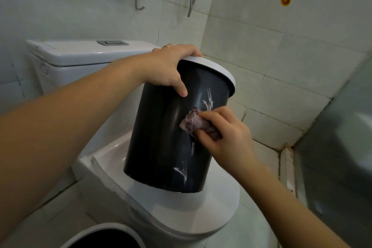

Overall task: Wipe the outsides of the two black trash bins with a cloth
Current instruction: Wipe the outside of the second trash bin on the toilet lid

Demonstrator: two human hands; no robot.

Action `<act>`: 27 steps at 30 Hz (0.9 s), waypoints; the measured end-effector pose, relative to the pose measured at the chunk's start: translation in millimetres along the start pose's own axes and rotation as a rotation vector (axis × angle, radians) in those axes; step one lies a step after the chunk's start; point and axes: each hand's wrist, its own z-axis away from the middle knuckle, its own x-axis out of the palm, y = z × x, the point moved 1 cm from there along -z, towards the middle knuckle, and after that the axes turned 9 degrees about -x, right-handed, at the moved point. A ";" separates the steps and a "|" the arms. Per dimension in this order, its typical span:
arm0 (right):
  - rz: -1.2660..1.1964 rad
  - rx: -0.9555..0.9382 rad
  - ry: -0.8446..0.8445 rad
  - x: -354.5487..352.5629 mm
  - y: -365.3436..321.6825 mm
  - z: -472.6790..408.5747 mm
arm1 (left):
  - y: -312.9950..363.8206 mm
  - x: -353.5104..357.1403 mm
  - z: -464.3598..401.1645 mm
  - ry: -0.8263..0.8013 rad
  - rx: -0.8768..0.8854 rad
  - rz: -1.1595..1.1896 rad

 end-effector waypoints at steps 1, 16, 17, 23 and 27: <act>-0.018 -0.031 -0.016 1.6 -3.1 8.6 | -0.8 -0.4 -0.2 0.003 -0.001 0.001; -0.051 0.039 -0.012 -0.4 4.9 5.5 | -6.1 -5.0 -5.1 -0.012 0.033 0.027; -0.061 0.018 -0.028 0.6 2.4 10.6 | -6.3 -4.9 -5.4 -0.013 0.033 0.027; -0.080 -0.203 -0.189 5.5 -21.2 54.1 | -8.7 -6.5 -4.1 -0.024 0.031 0.032; -0.036 -0.168 -0.139 2.4 -13.4 39.2 | -6.2 -4.7 -3.4 -0.018 0.034 0.035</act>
